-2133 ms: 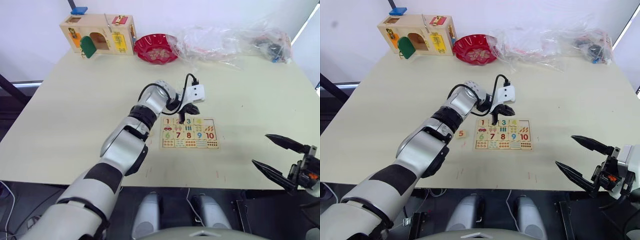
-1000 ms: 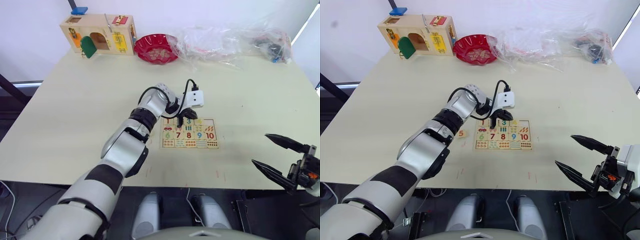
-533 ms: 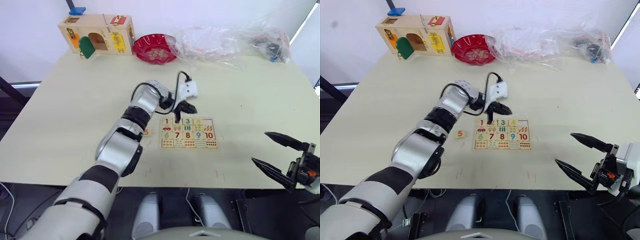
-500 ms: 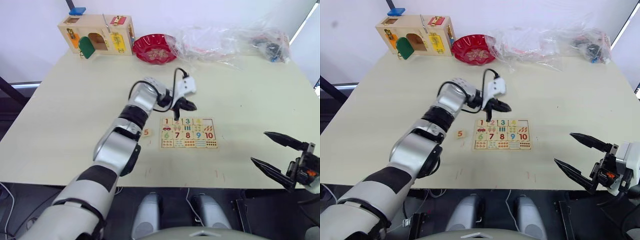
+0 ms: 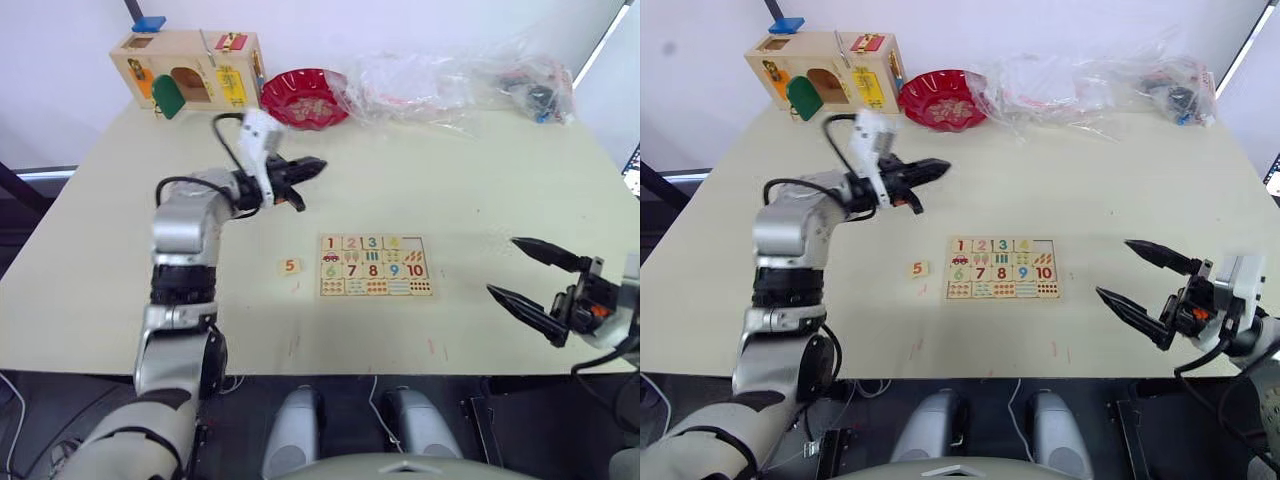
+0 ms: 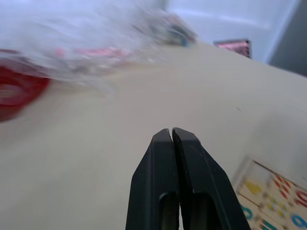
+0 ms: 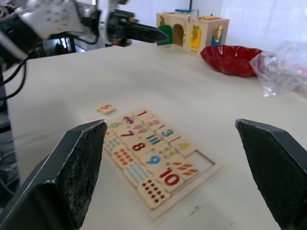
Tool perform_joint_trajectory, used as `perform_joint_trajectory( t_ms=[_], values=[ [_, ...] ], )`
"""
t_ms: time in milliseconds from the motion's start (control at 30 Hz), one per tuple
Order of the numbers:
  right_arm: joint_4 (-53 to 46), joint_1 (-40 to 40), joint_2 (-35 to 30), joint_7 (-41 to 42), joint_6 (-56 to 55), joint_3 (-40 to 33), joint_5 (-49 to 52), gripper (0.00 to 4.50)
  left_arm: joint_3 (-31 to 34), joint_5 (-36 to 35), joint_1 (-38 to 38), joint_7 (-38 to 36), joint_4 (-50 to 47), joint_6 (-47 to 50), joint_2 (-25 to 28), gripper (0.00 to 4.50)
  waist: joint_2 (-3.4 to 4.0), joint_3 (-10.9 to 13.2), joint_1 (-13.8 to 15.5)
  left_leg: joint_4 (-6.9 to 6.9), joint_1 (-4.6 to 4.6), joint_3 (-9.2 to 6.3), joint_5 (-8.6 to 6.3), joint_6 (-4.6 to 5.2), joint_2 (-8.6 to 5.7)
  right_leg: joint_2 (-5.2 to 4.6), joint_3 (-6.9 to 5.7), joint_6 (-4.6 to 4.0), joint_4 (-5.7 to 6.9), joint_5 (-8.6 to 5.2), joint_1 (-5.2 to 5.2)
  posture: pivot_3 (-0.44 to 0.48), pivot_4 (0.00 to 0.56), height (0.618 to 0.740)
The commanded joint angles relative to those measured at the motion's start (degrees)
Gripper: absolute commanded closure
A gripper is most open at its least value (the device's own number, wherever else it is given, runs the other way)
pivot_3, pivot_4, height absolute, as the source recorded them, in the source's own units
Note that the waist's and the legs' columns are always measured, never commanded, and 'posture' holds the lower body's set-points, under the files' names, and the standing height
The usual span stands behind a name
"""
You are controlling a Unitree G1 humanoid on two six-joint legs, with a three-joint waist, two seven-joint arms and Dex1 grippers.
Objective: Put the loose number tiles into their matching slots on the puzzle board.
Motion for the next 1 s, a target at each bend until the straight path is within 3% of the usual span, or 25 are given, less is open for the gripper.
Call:
perform_joint_trajectory(
  t_ms=[33,267,367,567,667,767,800,833,900,933,1000],
  values=[
    [3.09,-5.25,-0.18,-0.83,-0.6,0.61,0.05,0.0,6.19,-2.17,7.11,7.81,-10.38,-2.31,-1.23,4.38,0.06,-0.02,-0.43,-0.03,0.11,-0.01,0.0,0.0,0.05,-0.03,0.18,0.01,0.05,0.0,-0.01,0.0,0.15,0.74],
    [7.05,-9.23,1.31,-3.31,-2.37,3.82,-4.31,0.0,10.8,-6.0,23.31,14.07,-24.58,-1.01,-0.36,4.38,0.0,-0.01,0.33,-0.04,0.03,0.05,0.0,-0.01,0.01,-0.03,0.02,-0.01,0.04,0.0,0.0,0.0,0.15,0.74],
    [8.69,-9.14,1.81,-4.03,-4.8,5.17,-8.11,0.0,13.81,-10.2,30.1,12.96,-28.49,-1.57,0.39,4.38,-0.01,-0.01,0.2,-0.04,0.06,0.11,0.0,-0.01,0.0,-0.08,0.11,-0.01,0.0,0.0,0.01,0.0,0.15,0.74],
    [12.07,-5.52,-2.41,3.54,-1.09,3.57,-4.47,0.0,19.58,-17.04,46.31,8.07,-33.59,-3.69,2.45,4.38,0.0,-0.03,0.08,-0.07,0.09,0.13,-0.01,0.0,0.03,-0.1,0.14,-0.2,-0.02,-0.12,-0.01,0.0,0.15,0.74],
    [13.75,-3.64,-3.81,5.67,-1.08,1.68,-3.66,0.0,21.31,-19.54,52.18,5.97,-34.46,-5.34,3.06,3.56,0.0,-0.03,0.18,-0.06,0.1,0.13,-0.01,0.0,0.03,-0.11,0.12,-0.27,-0.02,-0.15,0.0,0.0,0.15,0.74],
    [15.34,-1.81,-5.21,7.93,-2.12,0.48,-4.49,0.0,22.69,-21.87,56.39,4.4,-34.89,-6.9,3.76,2.12,0.0,-0.03,0.14,-0.05,0.11,0.13,-0.01,0.0,0.05,-0.12,0.13,-0.28,-0.02,-0.16,0.0,0.0,0.15,0.74],
    [15.78,-1.22,-5.43,8.35,-1.95,-0.08,-4.26,0.0,23.11,-22.41,57.82,3.88,-34.79,-7.43,3.94,1.87,0.0,-0.03,0.09,-0.05,0.11,0.13,-0.01,-0.01,0.05,-0.12,0.13,-0.28,-0.03,-0.16,-0.01,0.0,0.15,0.74],
    [16.31,-0.66,-5.69,8.79,-2.03,-0.5,-4.27,0.0,23.46,-22.93,59.23,3.28,-34.56,-8.03,4.16,1.14,0.0,-0.03,0.07,-0.06,0.11,0.13,-0.01,0.0,0.06,-0.11,0.13,-0.29,-0.04,-0.17,-0.02,0.0,0.15,0.74],
    [17.89,0.75,-6.36,10.15,-2.59,-1.55,-4.67,0.0,23.96,-23.62,61.95,1.96,-34.14,-9.43,4.3,0.28,0.0,-0.03,0.07,-0.06,0.1,0.13,-0.01,-0.01,0.06,-0.11,0.13,-0.29,-0.04,-0.17,-0.04,0.0,0.15,0.74],
    [18.57,1.15,-6.48,10.37,-2.73,-2.14,-4.66,0.0,24.05,-23.82,63.01,1.5,-33.78,-10.21,4.39,0.04,0.0,-0.03,0.06,-0.06,0.11,0.14,-0.01,-0.01,0.06,-0.11,0.15,-0.29,-0.05,-0.17,-0.04,0.0,0.15,0.74],
    [19.65,1.65,-6.78,10.88,-3.01,-2.91,-4.81,0.0,23.92,-24.03,64.66,1.0,-33.25,-11.55,4.47,0.04,0.0,-0.03,0.0,-0.07,0.1,0.13,-0.02,-0.01,0.07,-0.12,0.17,-0.28,-0.09,-0.17,-0.05,0.0,0.15,0.74]
  ],
)
